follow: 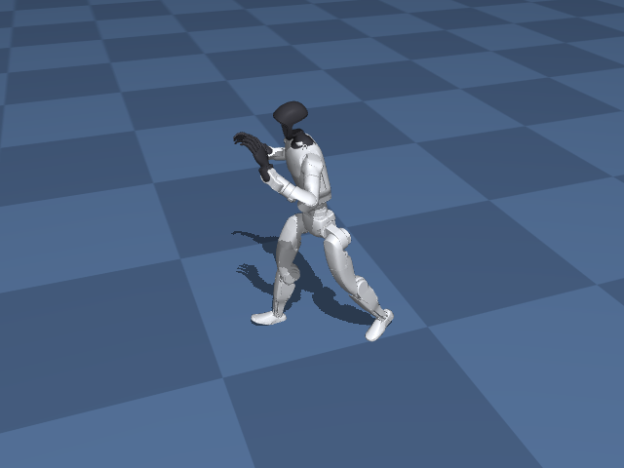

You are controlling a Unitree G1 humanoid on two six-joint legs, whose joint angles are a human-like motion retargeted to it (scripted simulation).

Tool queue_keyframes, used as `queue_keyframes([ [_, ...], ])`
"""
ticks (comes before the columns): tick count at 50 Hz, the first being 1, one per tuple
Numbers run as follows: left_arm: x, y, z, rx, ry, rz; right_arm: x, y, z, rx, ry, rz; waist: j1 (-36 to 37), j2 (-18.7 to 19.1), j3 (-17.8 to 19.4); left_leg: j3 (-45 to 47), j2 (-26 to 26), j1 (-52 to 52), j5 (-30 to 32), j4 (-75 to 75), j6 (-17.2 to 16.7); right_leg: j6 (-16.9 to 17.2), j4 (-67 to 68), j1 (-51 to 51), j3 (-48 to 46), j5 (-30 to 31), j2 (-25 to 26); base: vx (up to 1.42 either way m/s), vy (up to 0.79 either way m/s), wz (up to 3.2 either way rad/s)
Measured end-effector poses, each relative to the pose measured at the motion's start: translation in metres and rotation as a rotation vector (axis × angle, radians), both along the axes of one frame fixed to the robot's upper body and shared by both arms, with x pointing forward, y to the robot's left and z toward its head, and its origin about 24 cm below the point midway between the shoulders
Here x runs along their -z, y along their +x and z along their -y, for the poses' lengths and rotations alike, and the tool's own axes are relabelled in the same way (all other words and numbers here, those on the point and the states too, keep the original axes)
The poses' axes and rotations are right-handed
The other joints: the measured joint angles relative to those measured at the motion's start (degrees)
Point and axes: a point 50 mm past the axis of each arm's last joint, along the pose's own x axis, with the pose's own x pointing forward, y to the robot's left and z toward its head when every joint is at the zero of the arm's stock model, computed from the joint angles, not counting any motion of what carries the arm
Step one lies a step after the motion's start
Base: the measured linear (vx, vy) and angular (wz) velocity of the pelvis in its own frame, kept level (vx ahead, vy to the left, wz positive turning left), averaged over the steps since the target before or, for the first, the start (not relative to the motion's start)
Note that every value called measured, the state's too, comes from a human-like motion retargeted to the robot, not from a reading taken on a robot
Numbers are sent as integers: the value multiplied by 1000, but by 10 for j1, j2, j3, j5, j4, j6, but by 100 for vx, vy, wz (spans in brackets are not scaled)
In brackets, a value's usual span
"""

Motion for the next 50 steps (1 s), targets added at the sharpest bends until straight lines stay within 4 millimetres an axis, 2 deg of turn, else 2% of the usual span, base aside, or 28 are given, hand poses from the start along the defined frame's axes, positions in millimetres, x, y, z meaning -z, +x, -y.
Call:
queue_keyframes([
  [2, 17, 12, 35, 85, 119, -63, -14, -9, 27, 242, -137, -10, 17, -31, 18, 45, 15, 34, -53, 72, 51, 2, 5, 4, 29, 28, -34, 101, -67, 80],
  [3, 27, 14, 47, 118, 171, -82, -24, -11, 34, 299, -169, 39, 29, -48, 32, 46, 15, 37, -91, 140, 85, -1, 28, 13, 31, 60, -52, 91, -63, 37],
  [5, 47, 17, 54, 95, 221, -110, -50, -6, 42, 342, -209, 174, 54, -60, 67, 26, 25, 6, -168, 319, 133, -28, 131, 12, 28, 69, -59, 81, -56, 8],
  [7, 71, 25, 32, 12, 112, -212, -79, 7, 34, 236, -123, 451, 80, -43, 105, 9, 57, -53, -230, 492, 144, -56, 299, -23, 25, -25, -42, 74, -48, -8],
  [8, 87, 29, 16, -38, 29, -297, -89, 11, 32, 223, -98, 535, 96, -37, 114, 10, 72, -90, -253, 564, 136, -65, 370, -40, 25, -70, -37, 72, -41, -10],
  [10, 125, 32, -11, -128, -72, -500, -103, 26, 28, 245, -91, 594, 143, -38, 119, 13, 63, -155, -284, 638, 159, -85, 423, -43, 22, -112, -27, 68, -37, -13],
  [12, 154, 23, -24, -118, -117, -680, -118, 46, -4, -58, -41, 715, 206, -47, 101, 15, 18, -228, -290, 632, 184, -99, 396, -28, 14, -104, -18, 64, -26, -1],
  [15, 171, 2, -44, -137, -190, -778, -136, 50, -23, -115, -30, 846, 306, -65, 55, 27, -53, -327, -262, 515, 197, -90, 312, 7, -5, -47, -10, 67, -10, 40],
  [18, 172, -14, -64, -189, -216, -825, -155, 50, -57, -258, -81, 923, 380, -79, 3, 73, -90, -338, -167, 238, 199, -76, 244, 44, 11, 58, 9, 76, 4, 79],
  [20, 171, -23, -77, -169, -323, -848, -166, 48, -85, -409, -146, 932, 412, -69, -17, 133, -95, -294, -75, 21, 166, -51, 197, 90, 60, 123, 51, 83, 6, 101],
  [21, 170, -29, -88, -211, -346, -844, -169, 47, -102, -489, -202, 920, 419, -55, -23, 177, -91, -272, -26, -49, 138, -37, 196, 110, 104, 142, 81, 84, 3, 107],
  [23, 171, -43, -112, -344, -409, -810, -172, 49, -140, -669, -299, 896, 417, -31, -34, 272, -82, -243, 60, -134, 97, -16, 223, 134, 183, 154, 134, 81, 1, 116],
  [24, 175, -49, -124, -412, -451, -823, -172, 51, -160, -771, -340, 868, 409, -20, -38, 310, -77, -235, 74, -144, 93, -11, 265, 131, 200, 139, 150, 75, 1, 128],
  [25, 181, -55, -135, -475, -498, -852, -171, 53, -179, -875, -382, 831, 399, -11, -41, 344, -71, -227, 74, -144, 96, -9, 319, 122, 208, 117, 162, 69, 2, 138],
  [27, 181, -65, -148, -608, -631, -648, -168, 51, -207, -1054, -414, 806, 373, -2, -29, 329, -66, -218, -19, -110, 130, -18, 487, 74, 174, 48, 141, 61, 2, 165],
  [28, 186, -61, -148, -609, -683, -625, -163, 53, -220, -1133, -438, 763, 359, -4, -18, 294, -67, -220, -77, -76, 151, -26, 575, 50, 157, 10, 118, 54, 0, 223],
  [30, 196, -33, -135, -516, -732, -639, -142, 61, -235, -1213, -494, 628, 331, -14, 12, 217, -74, -249, -178, 49, 187, -46, 728, 15, 142, -71, 75, 50, -3, 298],
  [32, 194, 1, -111, -387, -727, -642, -105, 81, -228, -1149, -517, 415, 317, -9, 46, 155, -84, -272, -226, 160, 188, -67, 831, -14, 149, -141, 67, 44, -3, 360],
  [33, 188, 14, -99, -338, -731, -613, -84, 92, -217, -1082, -512, 294, 314, -2, 62, 121, -96, -270, -237, 179, 179, -74, 866, -33, 157, -165, 70, 41, 1, 372],
  [35, 174, 25, -85, -289, -759, -519, -43, 103, -181, -934, -443, 80, 294, 24, 85, 58, -114, -255, -241, 194, 149, -82, 896, -66, 168, -193, 85, 44, 4, 379],
  [36, 166, 20, -89, -316, -765, -467, -25, 99, -159, -861, -370, 3, 277, 40, 90, 24, -121, -236, -231, 176, 132, -85, 883, -78, 169, -196, 92, 50, 6, 382],
  [39, 131, -5, -105, -265, -826, -281, 21, 66, -97, -619, -78, -152, 220, 83, 93, -86, -128, -165, -167, 91, 93, -105, 782, -98, 161, -185, 107, 56, 8, 381],
  [42, 85, -27, -123, -298, -800, -31, 59, 15, -47, -299, 139, -272, 164, 118, 70, -180, -114, -106, -66, 6, 58, -101, 576, -82, 137, -148, 117, 65, 3, 380],
  [45, 36, -37, -117, -296, -697, 175, 73, -35, -11, -27, 169, -398, 108, 135, 27, -202, -106, -78, 26, -34, 10, -76, 297, -33, 107, -106, 108, 69, -7, 381],
  [47, 4, -55, -94, 55, -597, 264, 70, -41, 3, 59, 75, -485, 75, 131, 9, -180, -117, -79, 60, -17, 3, -41, 128, -6, 100, -82, 92, 69, -20, 359],
  [50, -8, -52, -51, 233, -373, 182, 48, -36, 16, 119, -27, -432, 21, 107, 4, -115, -124, -83, 61, 71, 17, -11, 32, 16, 103, -60, 62, 63, -27, 320],
])
